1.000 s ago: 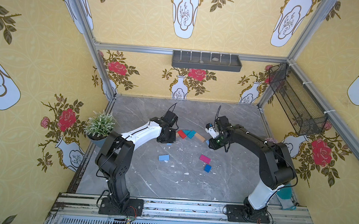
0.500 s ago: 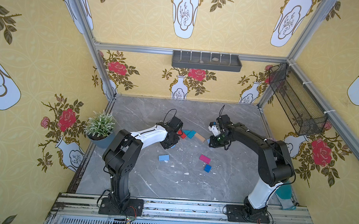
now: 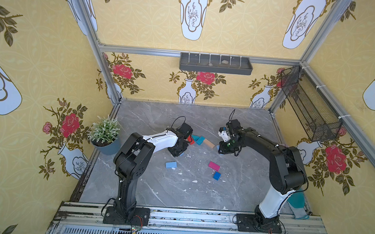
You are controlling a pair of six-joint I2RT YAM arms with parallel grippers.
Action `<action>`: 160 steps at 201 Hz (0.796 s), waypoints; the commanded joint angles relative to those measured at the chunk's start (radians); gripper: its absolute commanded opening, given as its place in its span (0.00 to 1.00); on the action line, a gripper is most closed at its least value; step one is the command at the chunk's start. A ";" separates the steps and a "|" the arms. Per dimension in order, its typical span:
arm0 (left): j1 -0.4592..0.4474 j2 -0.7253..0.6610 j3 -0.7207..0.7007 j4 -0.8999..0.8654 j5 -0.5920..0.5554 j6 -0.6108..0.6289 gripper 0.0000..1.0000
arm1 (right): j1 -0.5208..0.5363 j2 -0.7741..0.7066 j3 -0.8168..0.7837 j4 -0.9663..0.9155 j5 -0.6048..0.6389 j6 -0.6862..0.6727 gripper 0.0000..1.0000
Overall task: Assemble a heart with building blocks
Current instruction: Adjust the building block at the center of the board, then assemble the building block at the center of the board.
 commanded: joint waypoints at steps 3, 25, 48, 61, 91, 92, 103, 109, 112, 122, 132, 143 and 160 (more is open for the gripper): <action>-0.001 0.012 0.003 -0.030 0.035 -0.017 0.24 | 0.001 0.006 0.003 -0.001 -0.003 -0.008 0.00; -0.007 -0.001 0.011 -0.055 0.033 -0.018 0.23 | 0.001 0.010 0.004 -0.001 -0.007 -0.012 0.00; -0.010 -0.030 0.002 -0.078 0.021 -0.020 0.22 | 0.001 0.012 0.000 0.001 -0.008 -0.014 0.00; -0.010 -0.043 -0.003 -0.088 0.019 -0.017 0.23 | 0.001 0.010 -0.004 0.004 -0.010 -0.013 0.00; -0.013 -0.054 -0.003 -0.087 0.029 0.000 0.22 | 0.001 0.009 -0.007 0.010 -0.011 -0.011 0.00; -0.013 -0.053 -0.002 -0.087 0.030 0.000 0.22 | 0.001 0.009 -0.007 0.010 -0.011 -0.011 0.00; -0.013 -0.039 0.007 -0.084 0.041 0.008 0.22 | 0.001 0.011 -0.007 0.012 -0.013 -0.011 0.00; -0.014 -0.028 0.012 -0.078 0.049 0.014 0.22 | 0.001 0.013 -0.006 0.012 -0.013 -0.011 0.00; -0.015 -0.023 0.016 -0.077 0.051 0.015 0.22 | 0.001 0.014 -0.005 0.011 -0.013 -0.011 0.00; -0.016 -0.006 0.025 -0.068 0.063 0.018 0.22 | 0.001 0.015 0.000 0.008 -0.013 -0.011 0.00; -0.018 0.008 0.041 -0.067 0.072 0.024 0.22 | 0.001 0.018 0.003 0.005 -0.012 -0.011 0.00; -0.022 0.022 0.059 -0.072 0.077 0.032 0.22 | -0.001 0.019 0.006 0.004 -0.010 -0.012 0.00; -0.027 0.037 0.074 -0.079 0.079 0.032 0.22 | -0.001 0.018 0.005 0.002 -0.006 -0.016 0.00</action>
